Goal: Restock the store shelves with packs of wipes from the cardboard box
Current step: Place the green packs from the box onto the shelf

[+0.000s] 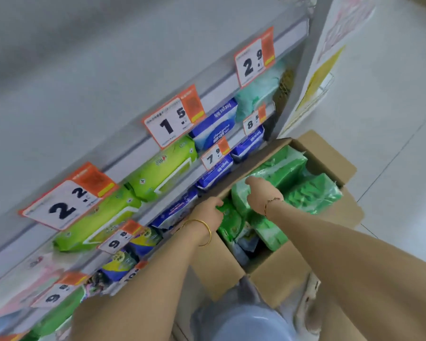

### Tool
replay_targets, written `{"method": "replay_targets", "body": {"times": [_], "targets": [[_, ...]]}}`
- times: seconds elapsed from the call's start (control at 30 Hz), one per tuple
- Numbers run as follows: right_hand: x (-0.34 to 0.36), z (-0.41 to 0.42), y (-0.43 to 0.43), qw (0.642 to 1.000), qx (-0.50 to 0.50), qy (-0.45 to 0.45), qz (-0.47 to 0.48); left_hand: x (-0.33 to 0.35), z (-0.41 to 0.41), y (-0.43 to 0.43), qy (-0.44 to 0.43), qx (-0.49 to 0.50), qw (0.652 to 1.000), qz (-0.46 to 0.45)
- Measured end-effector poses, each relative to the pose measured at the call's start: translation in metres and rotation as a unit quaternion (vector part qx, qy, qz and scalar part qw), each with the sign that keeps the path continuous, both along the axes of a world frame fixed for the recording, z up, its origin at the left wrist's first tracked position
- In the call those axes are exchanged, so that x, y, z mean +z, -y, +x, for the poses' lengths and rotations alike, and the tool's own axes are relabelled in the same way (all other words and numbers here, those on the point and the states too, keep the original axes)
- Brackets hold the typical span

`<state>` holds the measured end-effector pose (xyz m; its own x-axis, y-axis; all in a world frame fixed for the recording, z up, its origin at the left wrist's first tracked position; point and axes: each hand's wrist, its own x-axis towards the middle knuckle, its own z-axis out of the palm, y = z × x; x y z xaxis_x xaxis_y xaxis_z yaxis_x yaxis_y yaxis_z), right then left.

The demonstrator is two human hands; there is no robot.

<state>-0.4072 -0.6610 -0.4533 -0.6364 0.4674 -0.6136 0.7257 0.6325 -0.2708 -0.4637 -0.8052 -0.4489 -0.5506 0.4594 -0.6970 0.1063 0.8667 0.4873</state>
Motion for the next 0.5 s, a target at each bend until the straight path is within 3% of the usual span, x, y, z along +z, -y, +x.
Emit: {"method": "replay_targets", "body": {"times": [0.17,0.37,0.5], "targets": [[-0.039,-0.015,-0.032,0.993,0.044,-0.037,0.107,-0.043,-0.013,-0.021,-0.033,0.038,0.997,0.052],[-0.089,-0.026,-0.056,0.981,0.121,0.003,0.149,-0.081,-0.018,-0.051,-0.097,0.058,0.989,0.094],[-0.105,-0.015,-0.065,0.975,0.109,-0.063,0.185,-0.100,-0.012,-0.053,-0.144,0.059,0.982,0.111]]}}
